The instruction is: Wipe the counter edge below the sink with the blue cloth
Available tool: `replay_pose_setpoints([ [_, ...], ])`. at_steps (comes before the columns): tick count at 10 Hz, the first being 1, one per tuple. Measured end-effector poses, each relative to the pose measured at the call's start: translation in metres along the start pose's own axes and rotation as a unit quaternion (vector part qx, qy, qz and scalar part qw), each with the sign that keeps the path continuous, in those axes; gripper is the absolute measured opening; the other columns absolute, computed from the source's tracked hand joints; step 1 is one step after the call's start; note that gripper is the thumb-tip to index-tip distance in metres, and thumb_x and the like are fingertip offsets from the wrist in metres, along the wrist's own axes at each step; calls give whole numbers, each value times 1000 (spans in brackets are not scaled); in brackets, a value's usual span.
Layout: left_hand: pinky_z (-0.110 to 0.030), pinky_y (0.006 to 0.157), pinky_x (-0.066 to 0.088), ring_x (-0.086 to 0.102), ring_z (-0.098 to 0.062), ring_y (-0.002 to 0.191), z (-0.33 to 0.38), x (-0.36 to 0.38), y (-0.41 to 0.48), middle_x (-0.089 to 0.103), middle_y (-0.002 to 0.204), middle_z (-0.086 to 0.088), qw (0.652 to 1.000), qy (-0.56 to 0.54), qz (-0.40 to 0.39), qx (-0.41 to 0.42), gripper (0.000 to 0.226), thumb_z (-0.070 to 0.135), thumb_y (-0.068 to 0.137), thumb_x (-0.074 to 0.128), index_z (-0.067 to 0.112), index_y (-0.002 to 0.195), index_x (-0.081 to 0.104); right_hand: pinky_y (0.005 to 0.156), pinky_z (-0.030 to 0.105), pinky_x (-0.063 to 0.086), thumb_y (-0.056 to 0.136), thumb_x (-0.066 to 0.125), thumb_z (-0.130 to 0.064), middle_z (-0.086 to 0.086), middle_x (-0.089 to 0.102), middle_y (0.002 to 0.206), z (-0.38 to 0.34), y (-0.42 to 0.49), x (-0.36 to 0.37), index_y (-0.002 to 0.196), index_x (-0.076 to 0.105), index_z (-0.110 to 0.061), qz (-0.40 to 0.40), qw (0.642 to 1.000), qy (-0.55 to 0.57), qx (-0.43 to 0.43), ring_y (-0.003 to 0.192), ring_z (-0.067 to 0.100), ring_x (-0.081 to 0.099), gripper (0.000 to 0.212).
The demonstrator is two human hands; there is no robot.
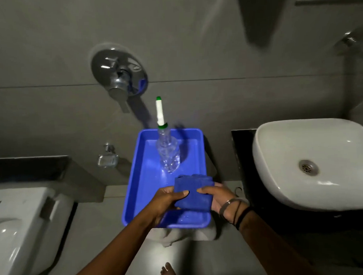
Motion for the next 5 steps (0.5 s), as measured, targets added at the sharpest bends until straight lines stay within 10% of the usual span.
replay_pose_setpoints([
  [2,-16,42,44,61,-14,51,-32,-70,17,63,49,6,974,132,176,-56,36,15,76,86,14,49,62,71,32,48,74,74,-3,22,59,121,37,39,63,126,47,-1,121,952,-276,43,97,29,59,58],
  [4,-33,79,49,65,-31,106,-18,-85,21,67,113,-7,793,578,184,-57,52,57,82,69,13,107,61,88,37,44,81,59,-17,22,46,111,42,44,69,112,51,0,190,887,-419,-46,103,34,50,36],
  [5,-39,81,50,64,-35,107,36,-92,6,65,118,-12,735,630,235,92,47,54,89,61,13,111,61,97,41,45,80,64,-20,23,52,118,9,32,74,115,58,-2,175,810,-523,-198,112,39,52,40],
])
Point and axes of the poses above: each hand's wrist, its own y-axis towards the middle knuckle, its own x-axis out of the palm, z = x × y, the point moved 3 cm from there along y, towards the middle knuckle
